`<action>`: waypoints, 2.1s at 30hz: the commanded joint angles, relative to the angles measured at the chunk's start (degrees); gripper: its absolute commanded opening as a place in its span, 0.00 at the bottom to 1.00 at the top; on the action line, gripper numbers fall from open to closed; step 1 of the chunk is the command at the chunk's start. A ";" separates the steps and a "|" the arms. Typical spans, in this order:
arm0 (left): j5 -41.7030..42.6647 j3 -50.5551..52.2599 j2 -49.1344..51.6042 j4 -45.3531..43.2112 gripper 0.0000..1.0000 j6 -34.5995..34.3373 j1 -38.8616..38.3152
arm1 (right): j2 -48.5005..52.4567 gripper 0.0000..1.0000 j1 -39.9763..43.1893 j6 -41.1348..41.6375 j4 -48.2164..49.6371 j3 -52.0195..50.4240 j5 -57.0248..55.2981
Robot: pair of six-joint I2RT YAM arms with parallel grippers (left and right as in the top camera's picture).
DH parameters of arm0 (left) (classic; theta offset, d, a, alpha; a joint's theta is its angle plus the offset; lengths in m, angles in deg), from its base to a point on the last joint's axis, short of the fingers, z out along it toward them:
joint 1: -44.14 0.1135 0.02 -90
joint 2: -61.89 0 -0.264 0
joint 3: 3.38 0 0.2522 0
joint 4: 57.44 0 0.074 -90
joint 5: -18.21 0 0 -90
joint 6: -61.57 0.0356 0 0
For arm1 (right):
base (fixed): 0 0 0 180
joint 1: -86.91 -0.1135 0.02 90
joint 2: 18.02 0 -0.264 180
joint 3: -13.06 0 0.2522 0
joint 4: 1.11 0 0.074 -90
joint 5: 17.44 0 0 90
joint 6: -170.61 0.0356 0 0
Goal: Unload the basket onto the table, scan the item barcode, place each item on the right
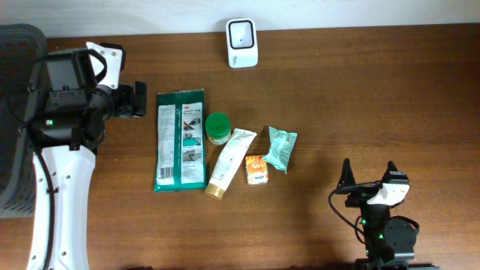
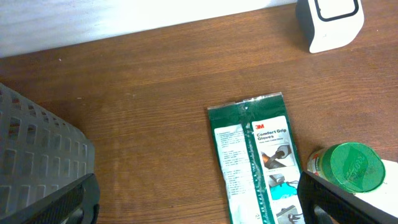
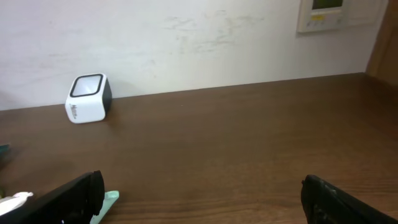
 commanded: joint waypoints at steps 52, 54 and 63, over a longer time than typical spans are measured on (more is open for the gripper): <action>0.87 -1.29 -0.87 -0.09 0.99 0.50 -0.11 | 61.33 0.81 -0.33 11.39 -28.11 53.83 31.06; 0.87 -1.29 -0.87 -0.09 0.99 0.50 -0.11 | 70.42 0.65 -0.39 17.00 -28.35 53.83 34.25; 0.87 -1.29 -0.87 -0.09 0.99 0.50 -0.11 | 88.52 0.56 -15.45 30.40 -20.96 53.83 22.34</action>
